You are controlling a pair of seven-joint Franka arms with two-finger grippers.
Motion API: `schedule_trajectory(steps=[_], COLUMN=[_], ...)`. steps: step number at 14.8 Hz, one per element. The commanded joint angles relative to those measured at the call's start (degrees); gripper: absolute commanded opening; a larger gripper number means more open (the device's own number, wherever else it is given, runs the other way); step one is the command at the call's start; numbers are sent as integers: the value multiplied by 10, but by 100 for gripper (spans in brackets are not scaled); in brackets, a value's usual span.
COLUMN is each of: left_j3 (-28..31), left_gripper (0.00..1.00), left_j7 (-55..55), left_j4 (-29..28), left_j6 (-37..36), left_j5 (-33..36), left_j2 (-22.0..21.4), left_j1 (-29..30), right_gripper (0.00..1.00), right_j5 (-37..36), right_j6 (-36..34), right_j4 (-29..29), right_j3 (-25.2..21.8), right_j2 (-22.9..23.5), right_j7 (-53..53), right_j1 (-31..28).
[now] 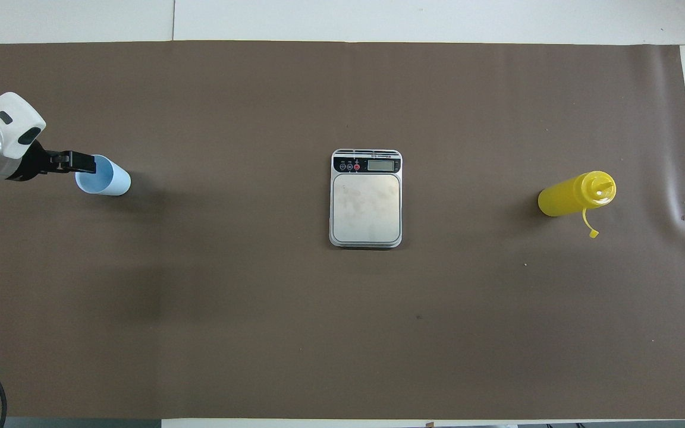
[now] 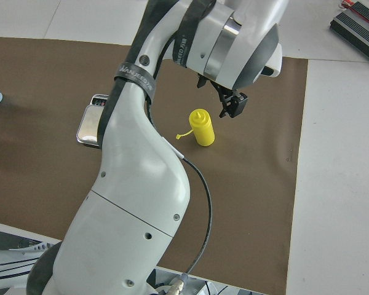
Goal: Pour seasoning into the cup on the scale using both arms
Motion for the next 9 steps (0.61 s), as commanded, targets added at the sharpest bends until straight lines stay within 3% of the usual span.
schedule_trajectory(steps=[1,3,4,6,7,9], left_j3=[-1,-2,-1,-1,-1,-1], left_gripper=[100,90,75,32,5,0], left_j7=[9,9,9,9,9,9], left_j4=[-17,-17,-17,-24,-32,-42], left_j6=[31,35,41,50,58,64], left_j5=[-8,-23,-49,-88,-91,-92], left_j2=[9,24,31,33,33,33], left_j1=[9,9,10,15,15,16], right_gripper=[100,100,100,100,100,100], right_j5=[57,88,115,161,166,194], right_j6=[-30,-36,-45,-63,-61,-38], right_j4=[59,59,59,91,99,89], right_j3=[5,5,5,8,10,11], right_j2=[72,100,124,189,198,205], right_j7=[65,68,72,95,121,171], right_j1=[-48,-70,-92,-129,-126,-122])
